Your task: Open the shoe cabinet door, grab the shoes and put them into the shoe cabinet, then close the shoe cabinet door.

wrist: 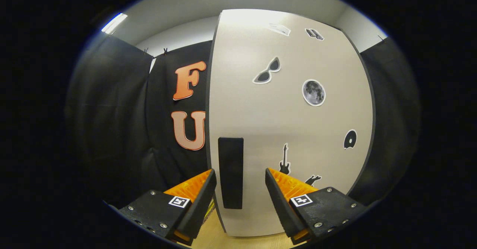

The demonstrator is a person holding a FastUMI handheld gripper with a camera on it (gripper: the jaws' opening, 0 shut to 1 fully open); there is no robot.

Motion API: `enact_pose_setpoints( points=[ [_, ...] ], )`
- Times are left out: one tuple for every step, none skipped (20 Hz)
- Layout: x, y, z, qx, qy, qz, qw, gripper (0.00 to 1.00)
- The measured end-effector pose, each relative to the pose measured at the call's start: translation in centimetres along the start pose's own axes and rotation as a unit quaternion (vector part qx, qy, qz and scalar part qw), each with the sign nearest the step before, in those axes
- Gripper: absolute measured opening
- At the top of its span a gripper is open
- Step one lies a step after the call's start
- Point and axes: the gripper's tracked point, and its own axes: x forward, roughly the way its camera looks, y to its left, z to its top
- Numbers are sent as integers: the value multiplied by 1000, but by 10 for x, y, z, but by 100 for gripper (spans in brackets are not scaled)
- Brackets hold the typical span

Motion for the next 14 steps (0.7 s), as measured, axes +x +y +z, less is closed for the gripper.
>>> enact_pose_setpoints(
  points=[
    [-7, -2, 1, -2, 0, -3, 1000, 83],
    [-17, -5, 3, -6, -4, -9, 1000, 83],
    [-25, -8, 5, -8, -5, -13, 1000, 83],
    [-34, -9, 4, -9, -3, -15, 1000, 84],
    [-44, -10, 5, -9, -3, -17, 1000, 84],
    [-53, -13, 7, -10, -6, -21, 1000, 84],
    [-63, -15, 7, -11, -5, -26, 1000, 84],
    [-74, -17, 7, -12, -6, -29, 1000, 84],
    [-86, -18, 8, -13, -7, -32, 999, 84],
    [-98, -20, 9, -15, -9, -35, 999, 84],
    [-111, -22, 9, -13, -10, -38, 999, 84],
    [-124, -22, 9, -12, -10, -40, 999, 84],
    [-137, -25, 8, -11, -10, -43, 999, 84],
    [-150, -28, 8, -11, -11, -49, 999, 84]
  ],
)
